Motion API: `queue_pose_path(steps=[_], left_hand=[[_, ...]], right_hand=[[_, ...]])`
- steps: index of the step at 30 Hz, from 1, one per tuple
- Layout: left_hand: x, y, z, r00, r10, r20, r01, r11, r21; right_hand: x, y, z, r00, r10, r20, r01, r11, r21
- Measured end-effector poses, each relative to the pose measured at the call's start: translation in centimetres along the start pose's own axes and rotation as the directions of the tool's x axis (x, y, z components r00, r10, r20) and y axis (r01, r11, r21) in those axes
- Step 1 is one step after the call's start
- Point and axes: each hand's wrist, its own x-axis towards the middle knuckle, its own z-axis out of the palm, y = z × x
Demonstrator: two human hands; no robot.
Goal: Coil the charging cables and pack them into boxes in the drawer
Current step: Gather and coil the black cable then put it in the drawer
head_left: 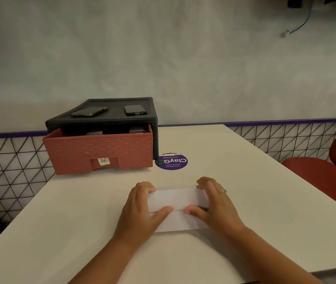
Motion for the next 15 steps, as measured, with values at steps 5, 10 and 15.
queue_pose_path(steps=[5,10,15], left_hand=[[-0.6,0.3,-0.5,0.999,0.049,-0.008,-0.049,0.999,-0.006],[-0.6,1.7,-1.6,0.998,-0.038,-0.039,0.035,0.995,-0.093],[0.5,2.7,-1.3,0.959,-0.268,-0.090,0.242,0.943,-0.229]], right_hand=[[-0.8,-0.2,-0.5,0.999,-0.028,-0.030,0.029,0.999,0.045],[-0.9,-0.6,-2.1,0.992,0.087,0.089,-0.106,0.964,0.245],[-0.2,-1.7,-2.0,0.982,0.172,0.079,-0.188,0.937,0.294]])
